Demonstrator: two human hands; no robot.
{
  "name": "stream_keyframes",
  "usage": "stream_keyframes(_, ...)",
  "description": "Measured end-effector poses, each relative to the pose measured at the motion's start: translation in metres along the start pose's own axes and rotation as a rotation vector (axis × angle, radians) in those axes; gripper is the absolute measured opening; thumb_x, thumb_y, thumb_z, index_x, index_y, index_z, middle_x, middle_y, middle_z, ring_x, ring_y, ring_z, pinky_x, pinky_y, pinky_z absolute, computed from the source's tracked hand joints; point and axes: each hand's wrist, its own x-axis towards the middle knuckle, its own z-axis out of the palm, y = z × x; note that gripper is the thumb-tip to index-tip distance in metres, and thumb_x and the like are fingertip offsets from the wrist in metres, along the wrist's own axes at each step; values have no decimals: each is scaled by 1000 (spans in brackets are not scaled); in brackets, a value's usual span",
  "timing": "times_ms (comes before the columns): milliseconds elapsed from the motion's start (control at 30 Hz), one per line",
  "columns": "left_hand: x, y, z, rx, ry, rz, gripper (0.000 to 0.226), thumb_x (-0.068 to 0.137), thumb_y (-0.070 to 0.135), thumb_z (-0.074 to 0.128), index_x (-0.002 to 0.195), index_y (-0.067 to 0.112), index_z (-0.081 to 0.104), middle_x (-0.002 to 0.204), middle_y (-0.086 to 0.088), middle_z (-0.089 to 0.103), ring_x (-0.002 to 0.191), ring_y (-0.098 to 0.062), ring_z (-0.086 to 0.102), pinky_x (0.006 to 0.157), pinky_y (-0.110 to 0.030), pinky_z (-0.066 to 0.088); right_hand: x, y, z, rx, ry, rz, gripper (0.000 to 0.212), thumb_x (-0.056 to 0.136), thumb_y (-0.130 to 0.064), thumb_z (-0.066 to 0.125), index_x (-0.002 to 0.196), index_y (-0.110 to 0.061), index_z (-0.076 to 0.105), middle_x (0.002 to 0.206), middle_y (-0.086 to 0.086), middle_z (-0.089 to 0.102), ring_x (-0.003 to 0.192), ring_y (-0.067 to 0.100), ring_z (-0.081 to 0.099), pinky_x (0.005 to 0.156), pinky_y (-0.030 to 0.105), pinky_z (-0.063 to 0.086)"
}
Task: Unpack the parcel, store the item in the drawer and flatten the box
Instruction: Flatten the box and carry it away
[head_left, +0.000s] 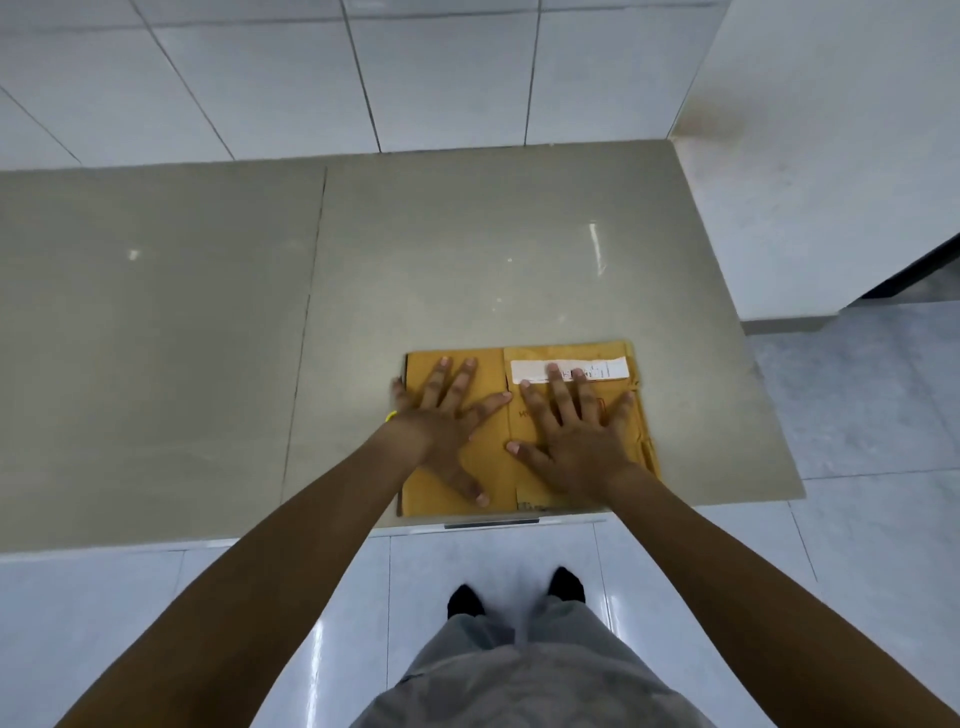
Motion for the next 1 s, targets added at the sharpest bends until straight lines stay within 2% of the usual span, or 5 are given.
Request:
stream_keyframes(167, -8, -10, 4, -262, 162, 93, 113, 52, 84, 62, 138, 65, -7, 155, 7, -36, 138, -26, -38, 105, -70, -14, 0, 4, -18, 180, -21, -24, 85, 78, -83, 21, 148, -43, -5, 161, -8, -11, 148, 24, -11, 106, 71, -5)
stream_keyframes(333, -31, -29, 7, -1276, 949, -307, 37, 75, 39, 65, 111, 31, 62, 116, 2, 64, 115, -23, 57, 87, -28, 45, -16, 28, -33, 335, 435, 241, 62, 90, -47, 52, 143, -19, 33, 149, 11, 36, 133, 35, 36, 101, 56, 33)
stream_keyframes(567, -53, -28, 24, -1027, 414, -456, 59, 77, 61, 65, 123, 28, 46, 100, -4, 63, 81, -25, 66, 68, -36, 58, -18, 40, -35, 398, 333, 586, 65, 86, -50, 59, 135, -14, 34, 131, 19, 45, 120, 40, 43, 90, 52, 43)
stream_keyframes(733, -50, -16, 17, -1180, 400, -366, 85, 70, 47, 81, 139, 24, 37, 139, -8, 48, 119, -31, 52, 97, -46, 48, -10, 46, -41, 643, 371, 566, 60, 83, -41, 65, 131, -18, 36, 128, 18, 44, 117, 39, 43, 90, 47, 44)
stream_keyframes(1000, -66, 1, 0, -1175, 372, -150, 103, 74, 22, 82, 149, 32, 13, 150, -6, 30, 117, -29, 49, 88, -42, 50, -11, 75, -57, 874, 431, 360, 56, 81, -27, 69, 129, -22, 39, 128, 9, 38, 89, 19, 46, 78, 32, 43)
